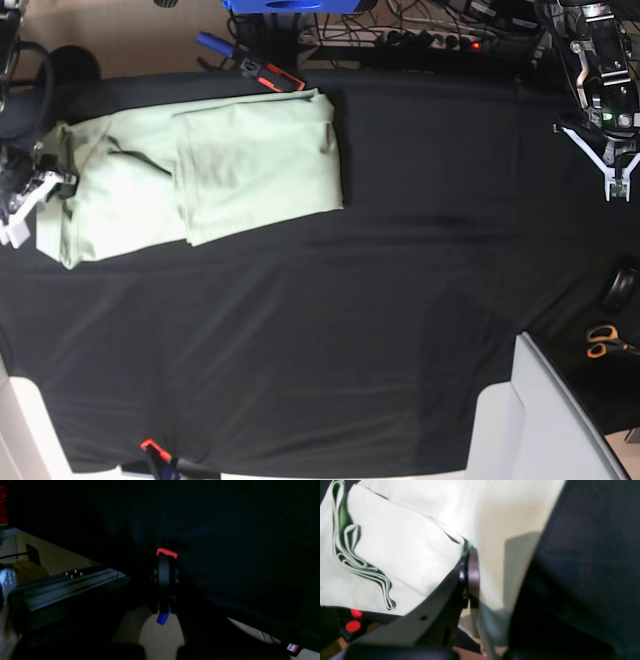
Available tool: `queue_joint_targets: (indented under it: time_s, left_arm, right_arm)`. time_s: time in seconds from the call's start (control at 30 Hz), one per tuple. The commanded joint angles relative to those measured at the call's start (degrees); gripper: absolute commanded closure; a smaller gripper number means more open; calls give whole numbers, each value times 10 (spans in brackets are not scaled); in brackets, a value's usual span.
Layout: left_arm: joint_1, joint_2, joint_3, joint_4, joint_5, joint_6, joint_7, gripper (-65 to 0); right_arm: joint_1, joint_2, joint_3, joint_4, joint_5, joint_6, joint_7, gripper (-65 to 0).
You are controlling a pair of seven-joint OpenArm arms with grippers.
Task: Fold the T-shirt properly
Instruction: 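Lower the right gripper and grasp the end of the folded strip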
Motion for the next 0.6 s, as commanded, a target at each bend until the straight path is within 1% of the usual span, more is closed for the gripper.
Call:
queue_joint_targets:
  time_s: [0.0, 0.07, 0.13, 0.27, 0.33, 0.53, 0.57]
  left_arm:
    - [-2, -11, -4, 11, 5, 4, -5, 0]
    - [-2, -11, -4, 11, 5, 4, -5, 0]
    - [-2, -11, -4, 11, 5, 4, -5, 0]
    - [-2, -11, -4, 11, 5, 4, -5, 0]
    - [-2, -11, -4, 11, 5, 4, -5, 0]
    - [-2, -11, -4, 11, 5, 4, -5, 0]
    - [-2, -11, -4, 11, 5, 4, -5, 0]
  right_arm:
    - [4, 13, 4, 26, 10, -12, 15, 0]
    - [-5, 13, 4, 53, 10, -51, 15, 0]
    - [-19, 13, 4, 85, 10, -101, 15, 0]
    - [-51, 12, -4, 164, 9, -169, 11, 0]
    - [-64, 13, -37, 205, 9, -210, 10, 0]
    - [-97, 13, -138, 295, 9, -358, 15, 0]
    - [-101, 13, -149, 309, 9, -374, 15, 0]
